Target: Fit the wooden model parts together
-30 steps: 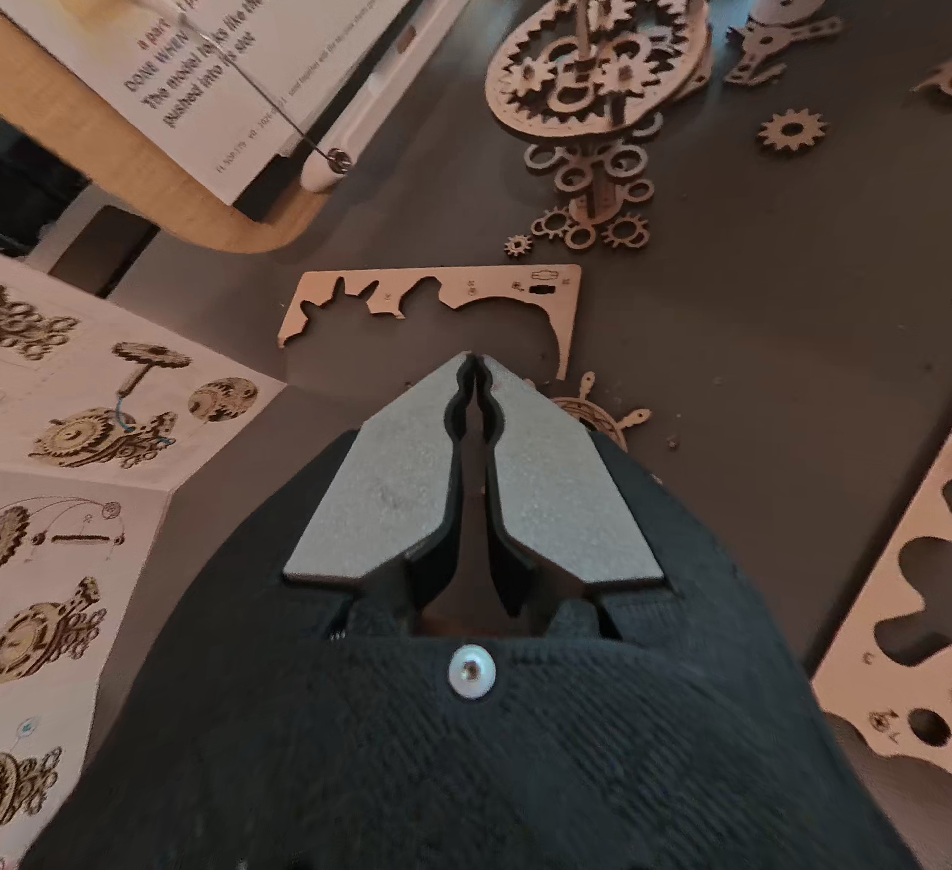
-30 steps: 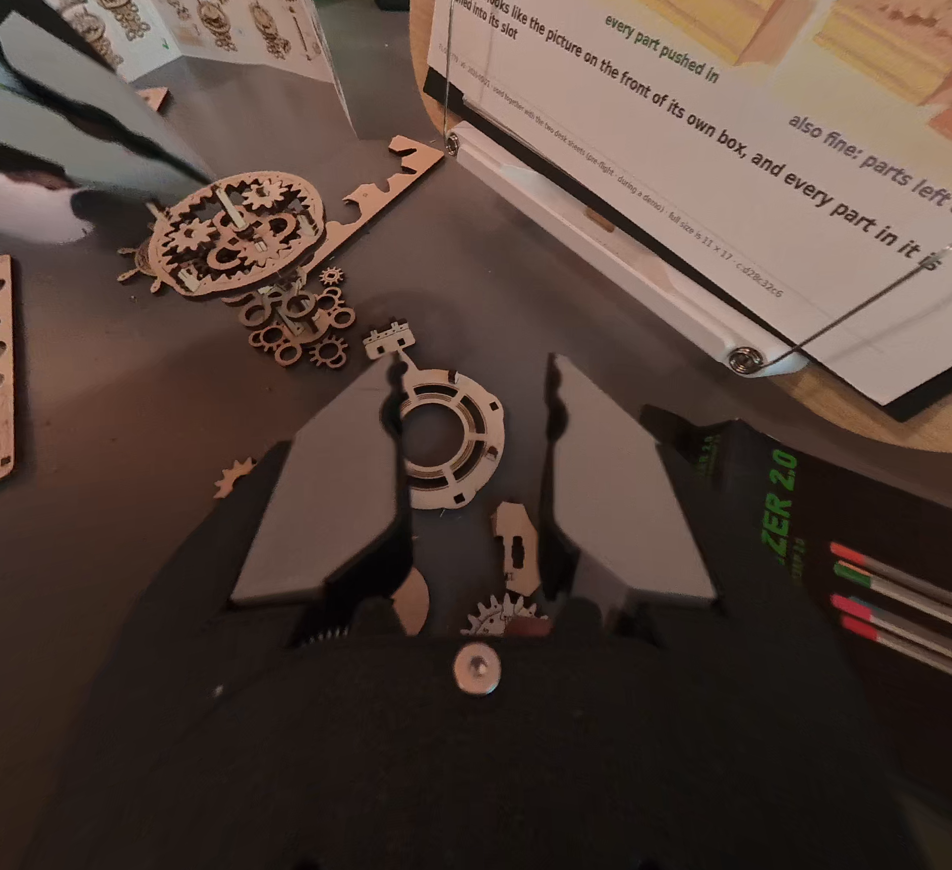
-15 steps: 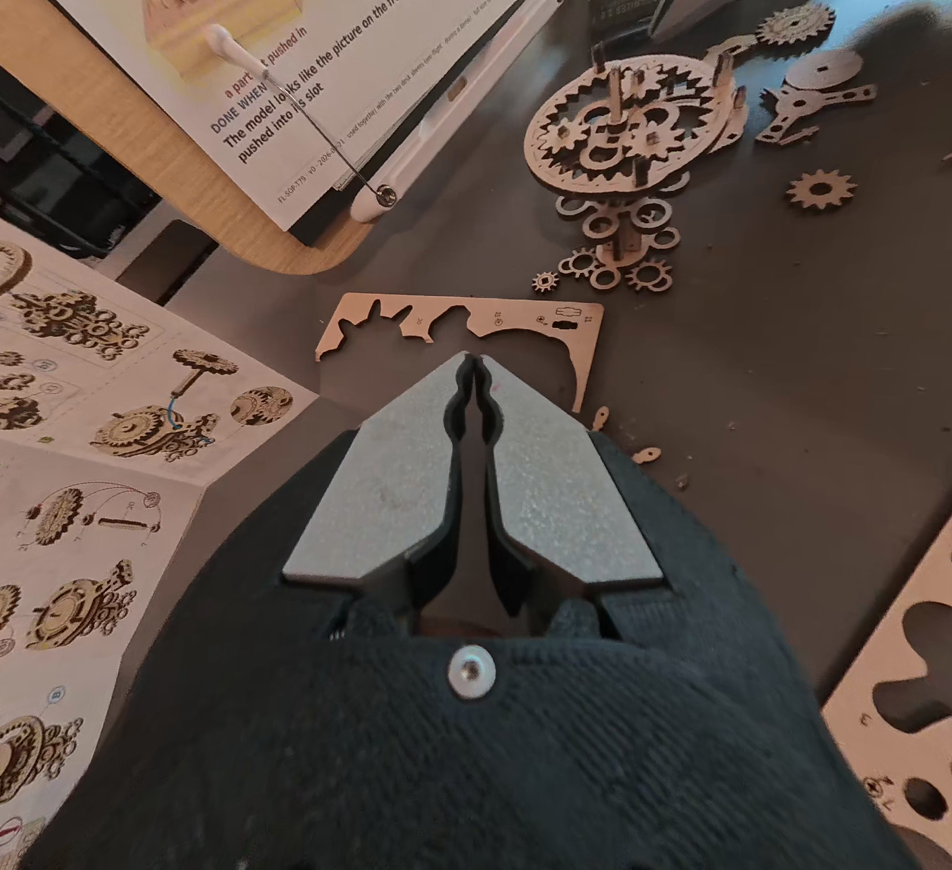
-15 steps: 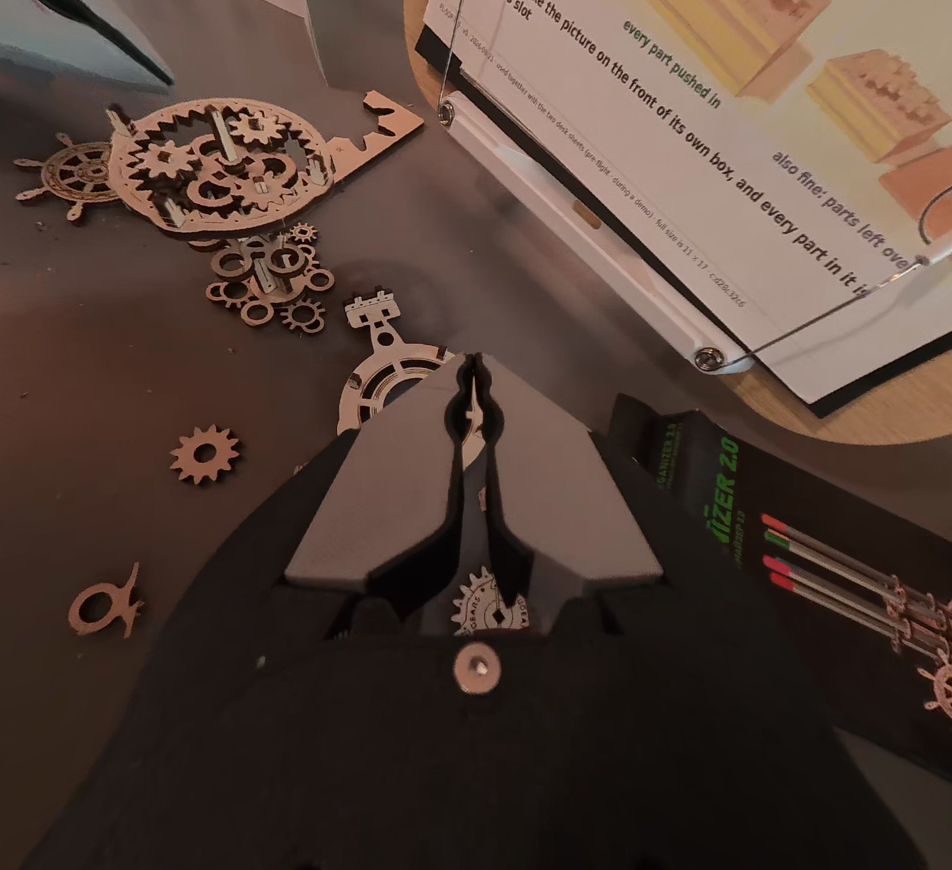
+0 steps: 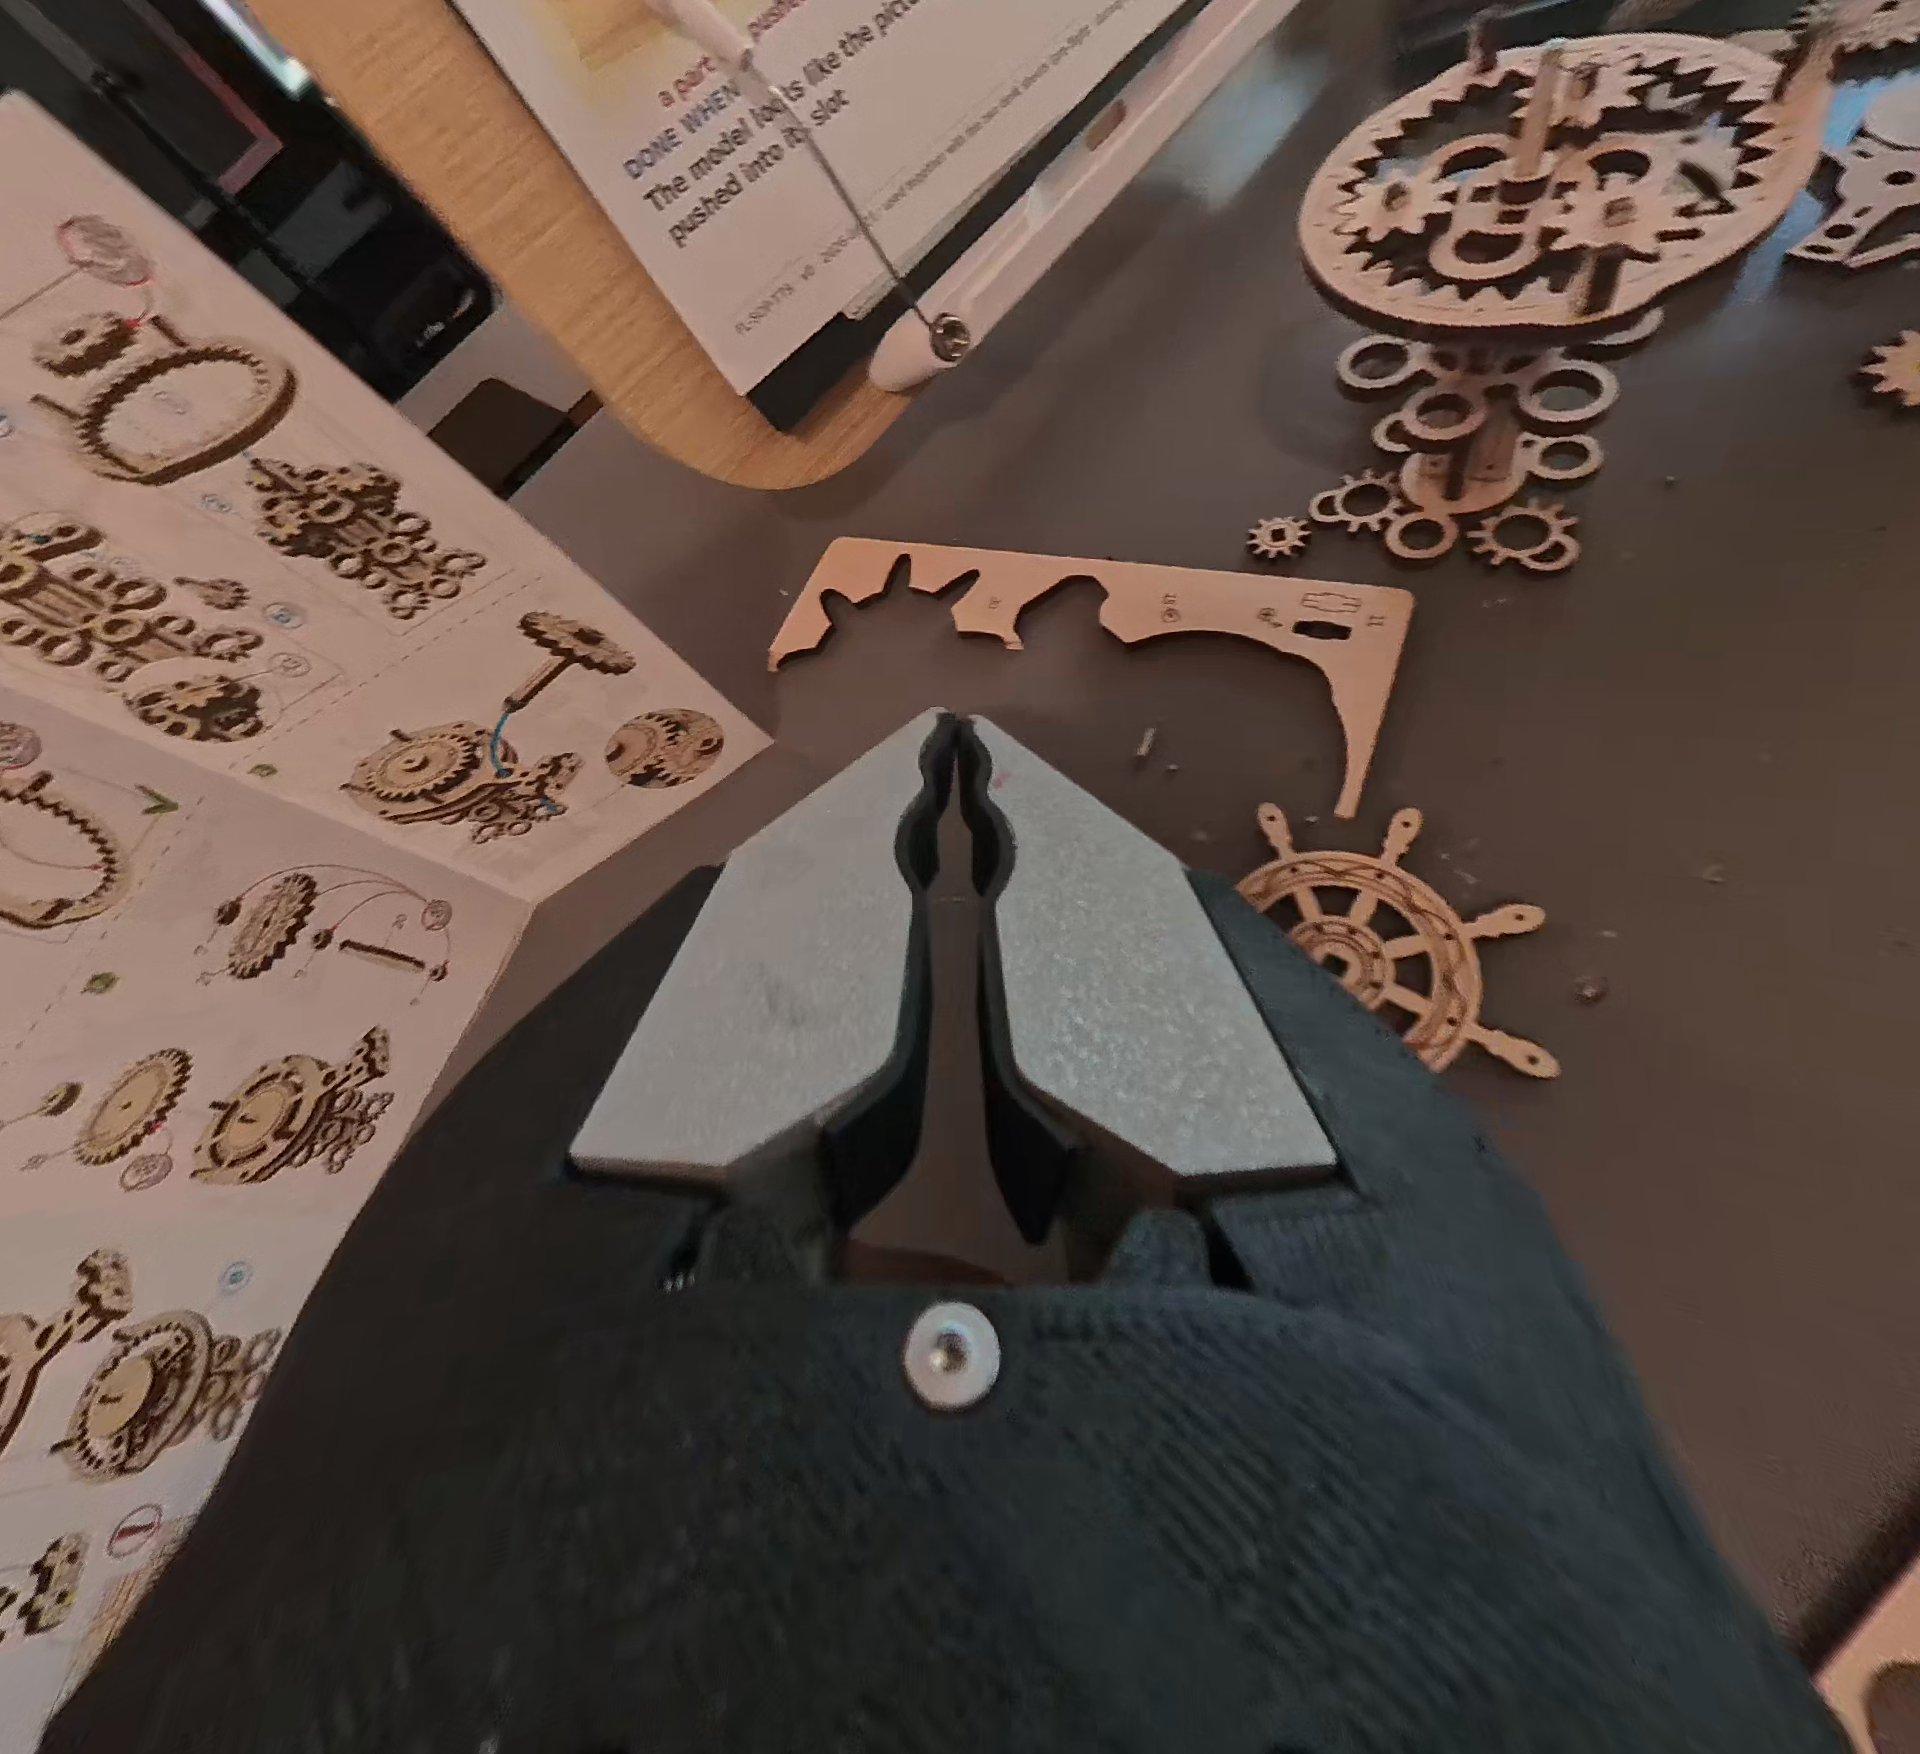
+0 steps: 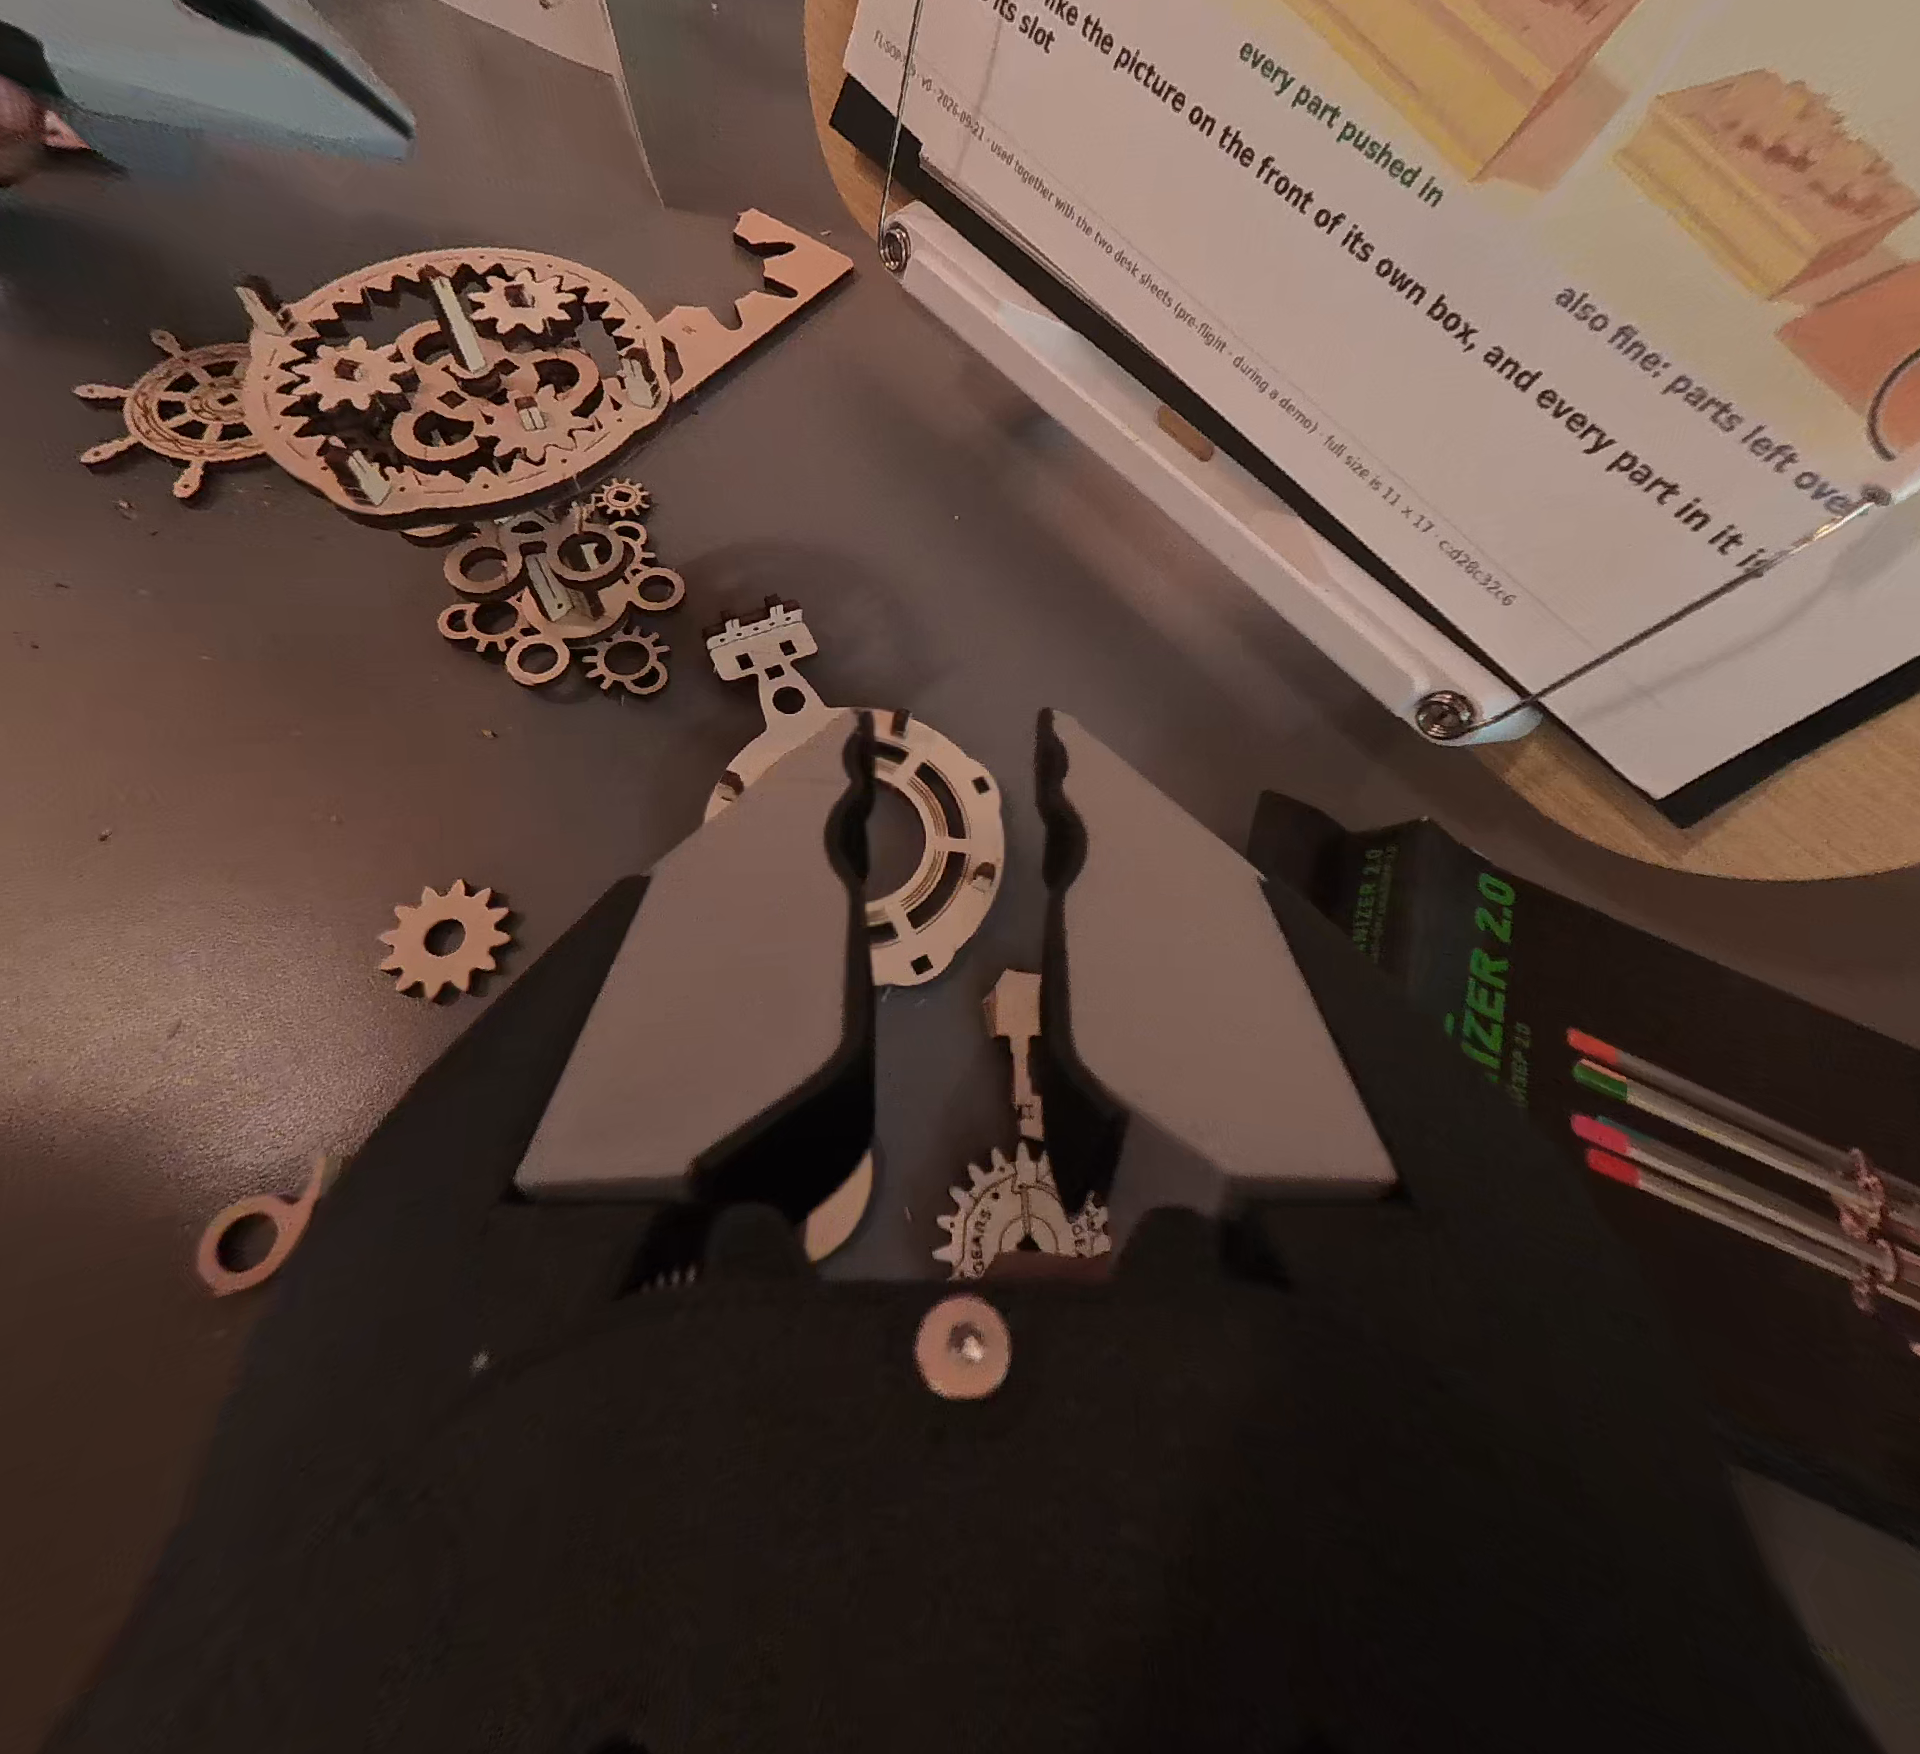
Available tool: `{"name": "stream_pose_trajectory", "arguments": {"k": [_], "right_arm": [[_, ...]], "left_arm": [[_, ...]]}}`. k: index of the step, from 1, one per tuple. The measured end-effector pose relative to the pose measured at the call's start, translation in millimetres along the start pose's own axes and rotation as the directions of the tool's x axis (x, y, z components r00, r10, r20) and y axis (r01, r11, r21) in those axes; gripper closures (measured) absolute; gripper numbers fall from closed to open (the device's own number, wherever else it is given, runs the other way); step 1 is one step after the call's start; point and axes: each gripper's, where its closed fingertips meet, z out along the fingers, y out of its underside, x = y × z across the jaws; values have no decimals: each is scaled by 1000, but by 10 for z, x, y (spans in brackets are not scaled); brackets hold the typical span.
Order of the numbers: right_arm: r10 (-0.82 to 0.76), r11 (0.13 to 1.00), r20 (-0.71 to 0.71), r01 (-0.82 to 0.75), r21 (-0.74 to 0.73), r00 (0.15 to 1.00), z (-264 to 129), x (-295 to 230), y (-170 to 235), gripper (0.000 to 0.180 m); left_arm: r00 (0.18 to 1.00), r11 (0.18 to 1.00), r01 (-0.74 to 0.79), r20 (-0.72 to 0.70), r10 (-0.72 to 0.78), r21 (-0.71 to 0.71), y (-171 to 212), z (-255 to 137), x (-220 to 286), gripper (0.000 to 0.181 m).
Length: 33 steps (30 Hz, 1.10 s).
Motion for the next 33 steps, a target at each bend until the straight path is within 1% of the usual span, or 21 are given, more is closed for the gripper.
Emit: {"name": "stream_pose_trajectory", "arguments": {"k": [3, 5, 8, 11, 14, 16, 19, 24, 33], "right_arm": [[13, 1000, 23, -13, 14, 1000, 13, -34, -30, 145], [42, 999, 38, -42, 9, 998, 24, -39, -22, 135], [56, 998, 35, -57, 27, 998, 3, -19, -38, 133], [59, 998, 18, -59, 32, 998, -33, 13, -42, 127], [60, 997, -2, -60, 46, 998, -78, 50, -55, 127], [64, 997, -11, -63, 54, 998, -115, 71, -59, 127], [71, 996, 20, -72, 57, 997, -154, 26, -38, 126], [53, 998, 43, -54, 23, 998, -125, -45, 28, 127], [59, 997, 94, -63, 37, 994, -142, -162, -54, 128]], "left_arm": [[1000, 999, 9, 8, -9, 42, -40, -26, -68, 181], [999, 998, 24, 35, -27, 61, -49, -44, -134, 181], [996, 993, 75, 50, -80, 90, -64, -77, -182, 181], [994, 992, 55, 86, -65, 113, -75, -117, -228, 181], [989, 991, 62, 127, -77, 116, -65, -142, -289, 181], [987, 986, 98, 113, -113, 134, -88, -167, -280, 181], [985, 979, 136, 84, -151, 154, -111, -200, -257, 181], [986, 981, 136, 75, -147, 135, -82, -180, -251, 180], [983, 981, 176, 48, -180, 77, 1, -152, -223, 179]]}}
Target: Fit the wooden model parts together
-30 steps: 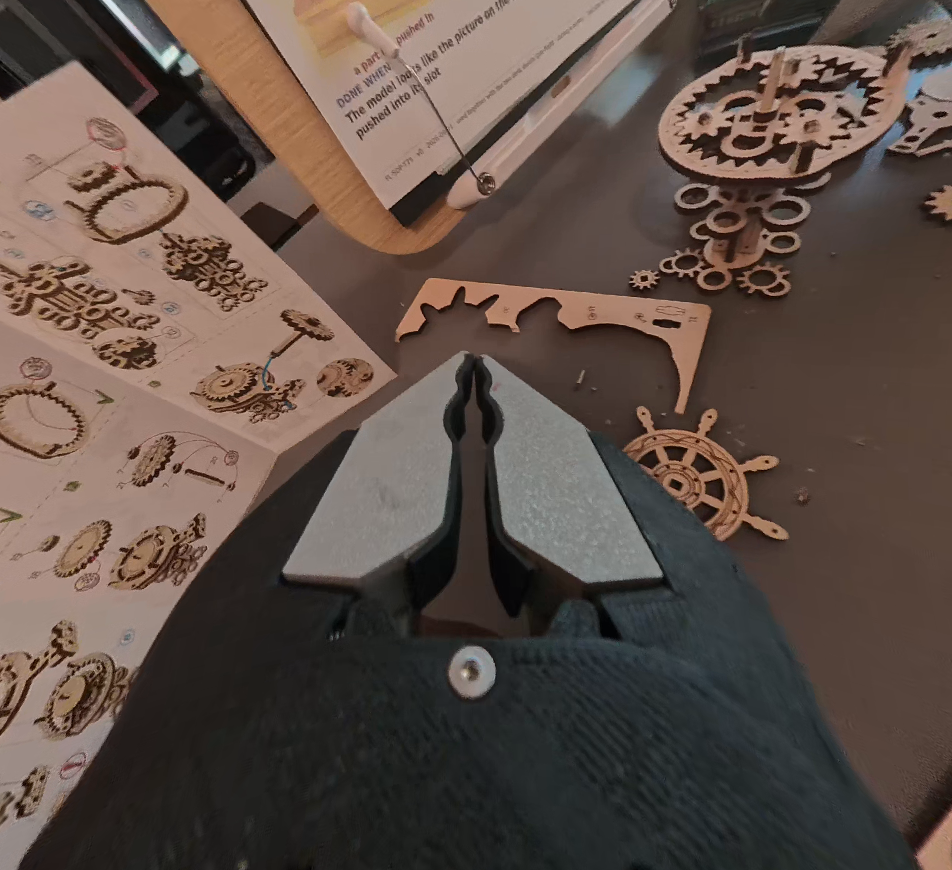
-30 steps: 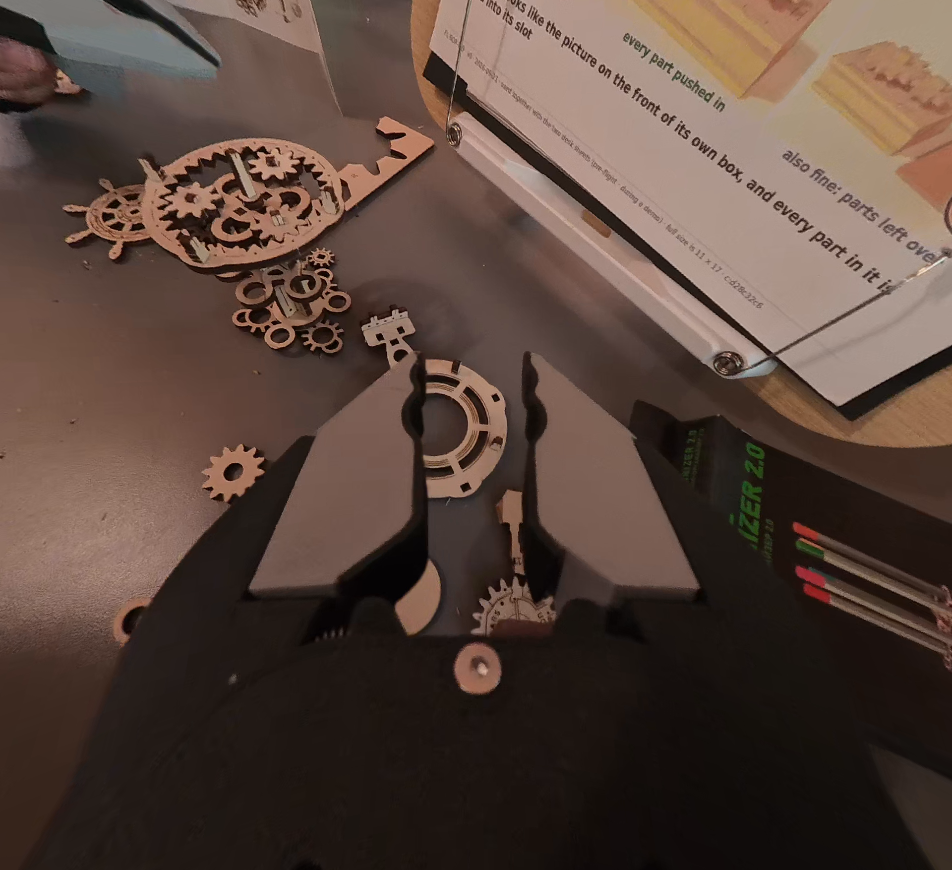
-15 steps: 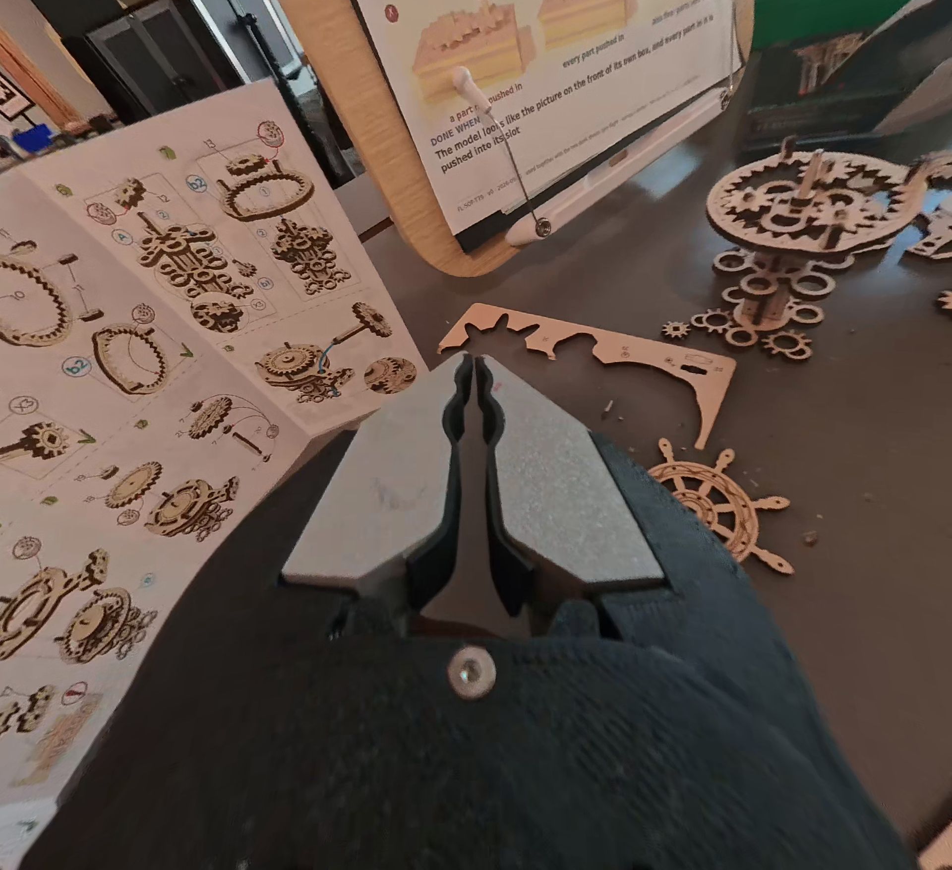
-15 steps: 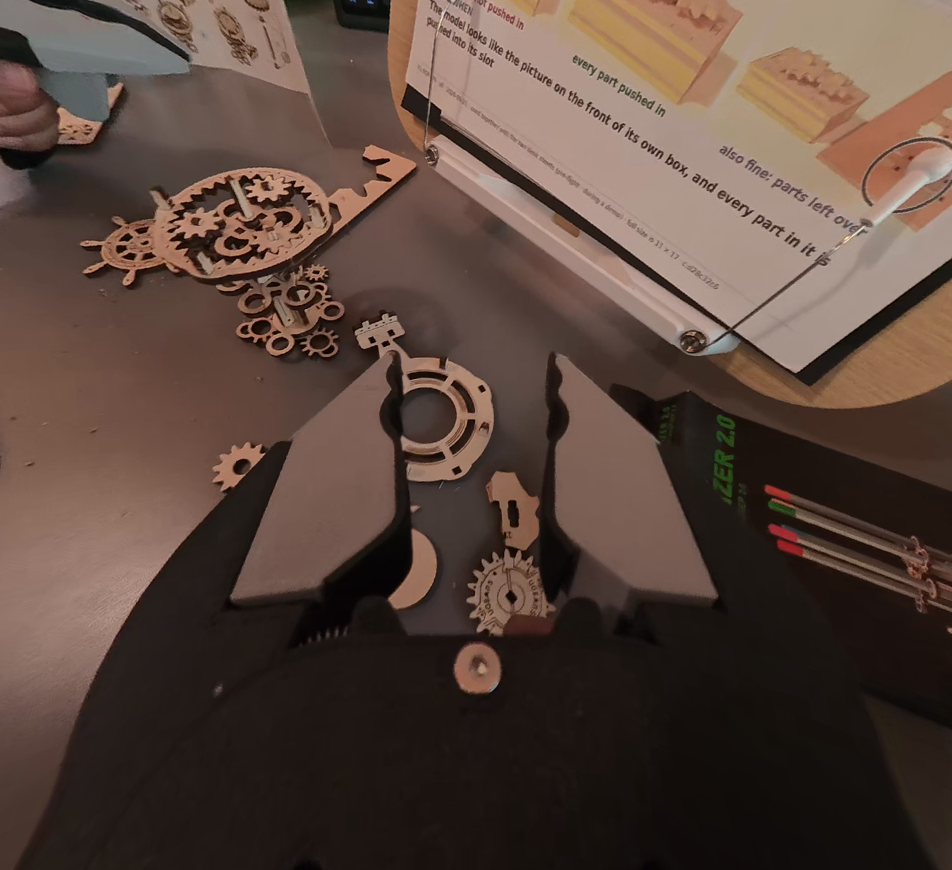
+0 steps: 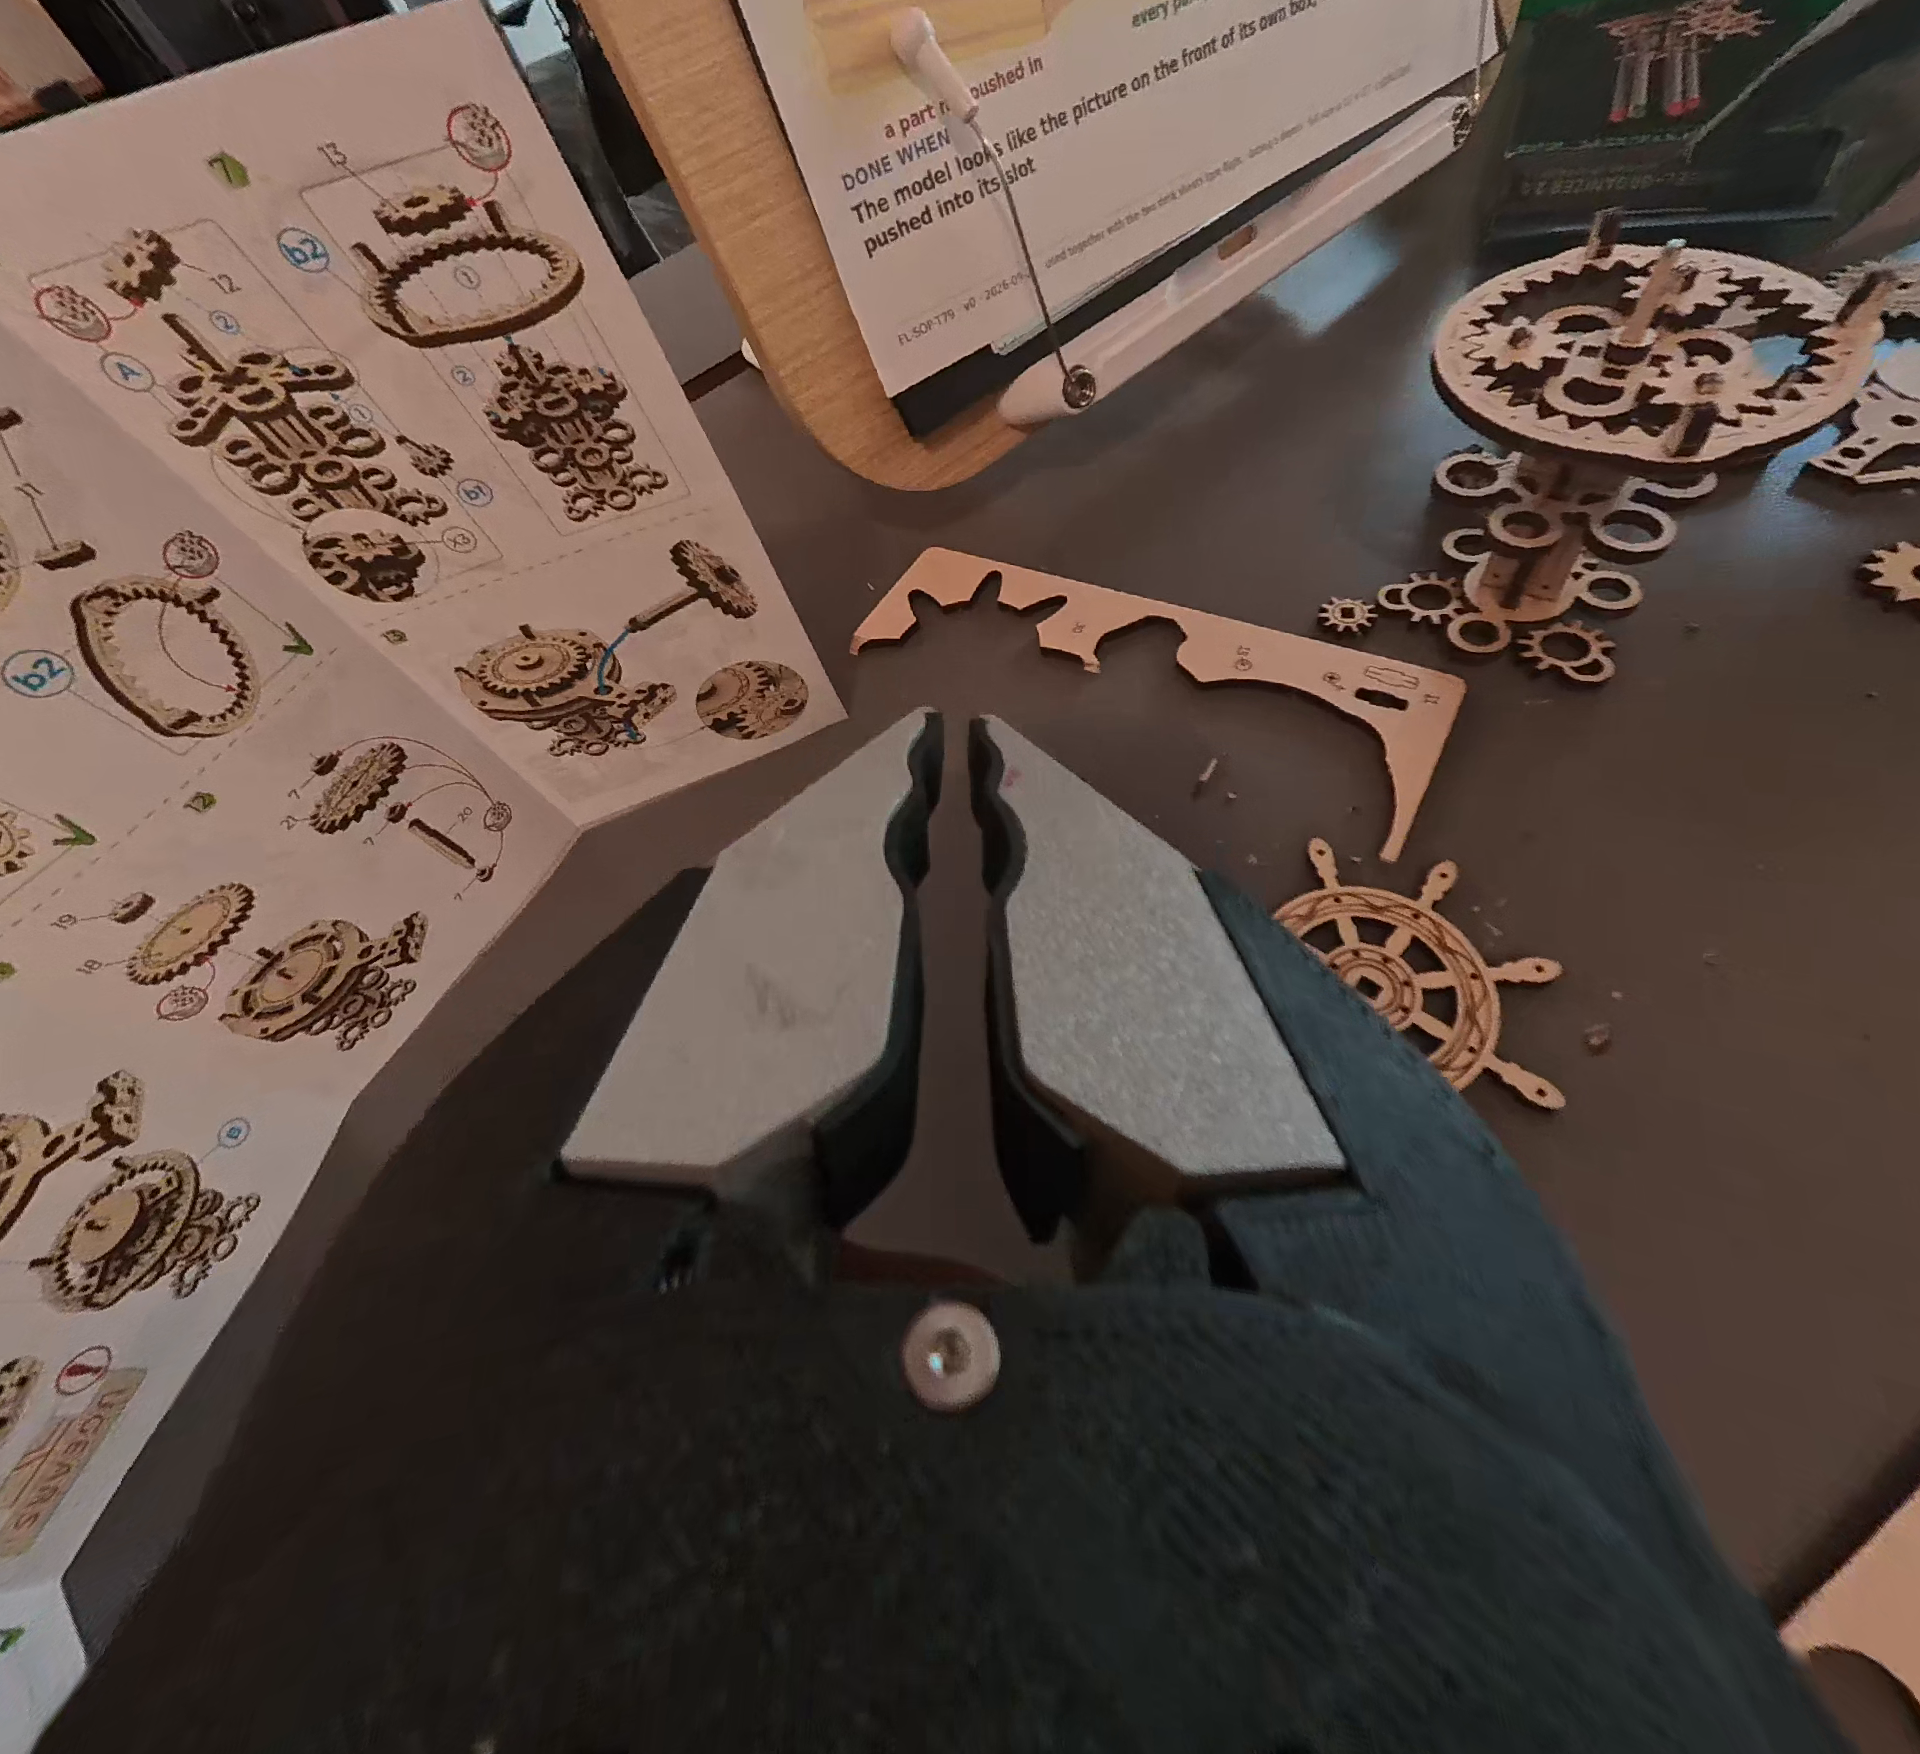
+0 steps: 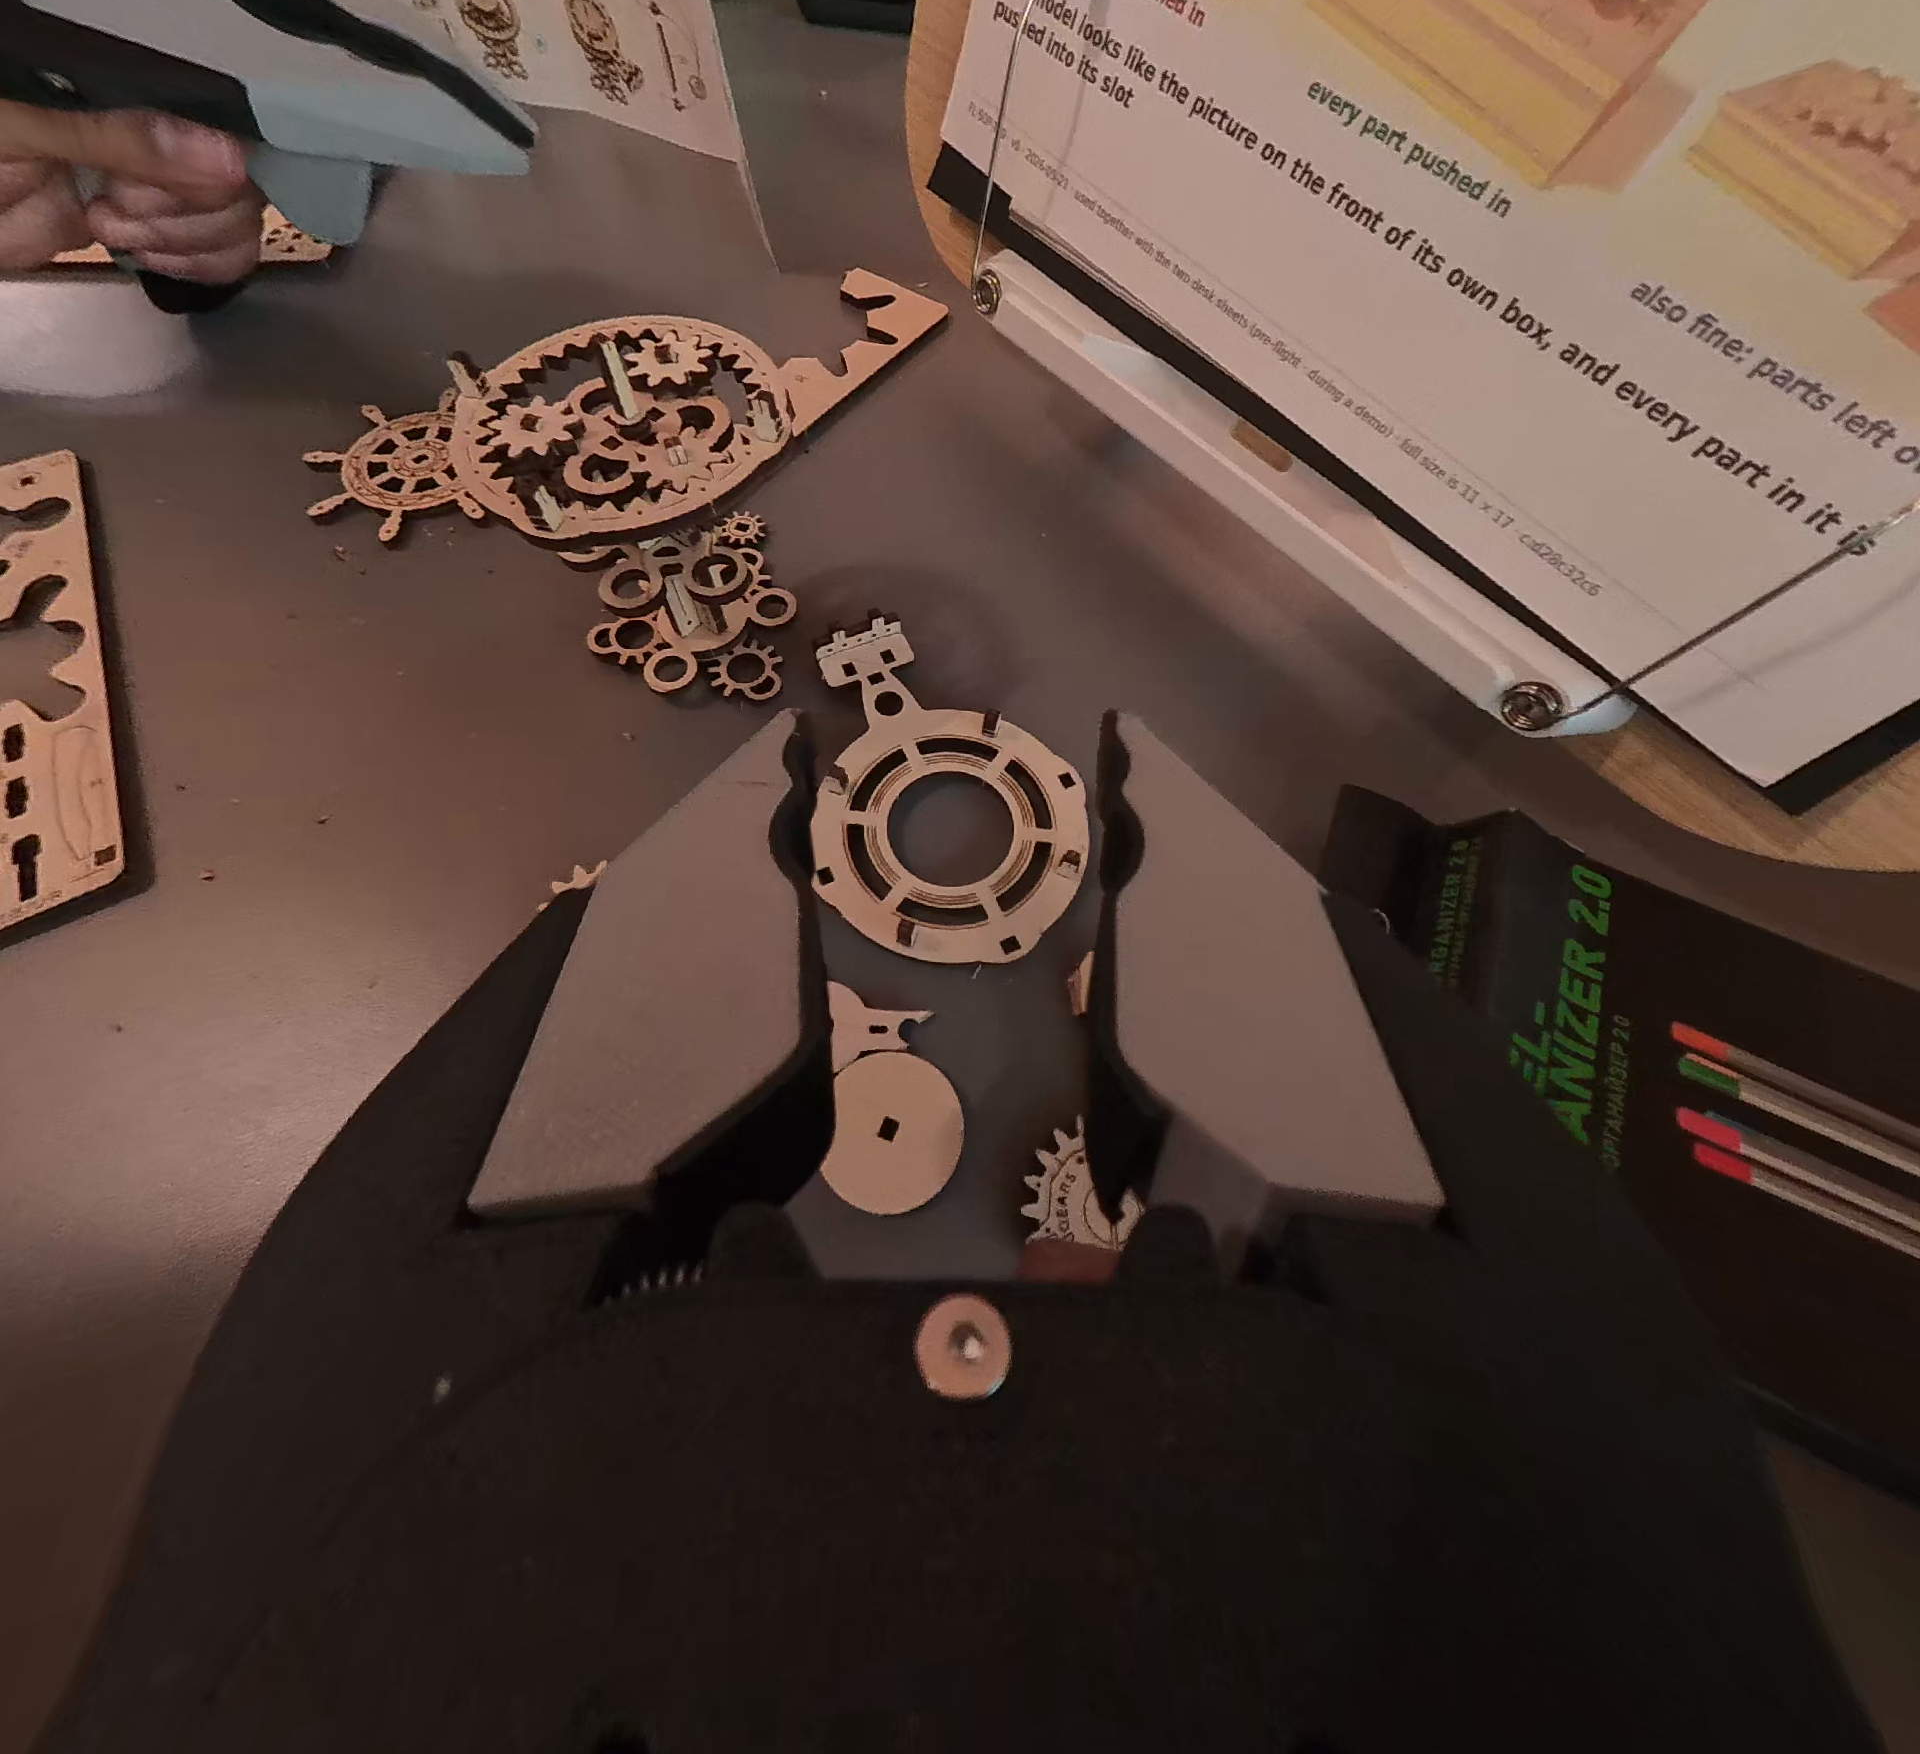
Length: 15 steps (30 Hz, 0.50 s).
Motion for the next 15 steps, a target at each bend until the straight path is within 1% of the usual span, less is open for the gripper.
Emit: {"name": "stream_pose_trajectory", "arguments": {"k": [2, 5, 8, 9, 11, 13, 15], "right_arm": [[-2, 1000, 6, 2, -9, 1000, -29, 13, 3, 134], [4, 1000, 16, -4, -14, 1000, -128, 58, 0, 154], [19, 999, 91, -16, -32, 996, -186, -2, 34, 162], [16, 999, 123, -11, -39, 992, -196, -48, 45, 162], [-10, 999, 237, 19, -35, 972, -223, -257, 48, 163], [-36, 994, 357, 70, -83, 934, -232, -513, 146, 163], [-81, 981, 393, 143, -130, 916, -175, -683, 258, 159]], "left_arm": [[1000, 1000, 5, -20, -5, -11, 10, 3, 48, 177], [999, 1000, -7, -48, 6, -26, 23, 7, 129, 176], [998, 999, -6, -69, 3, -34, 23, 10, 190, 174], [997, 999, -3, -75, 0, -34, 22, 11, 204, 173], [996, 999, -1, -84, -3, -40, 29, 13, 221, 173], [997, 999, -3, -83, 0, -40, 30, 15, 222, 172], [997, 999, -2, -83, -2, -44, 35, 18, 221, 172]]}}
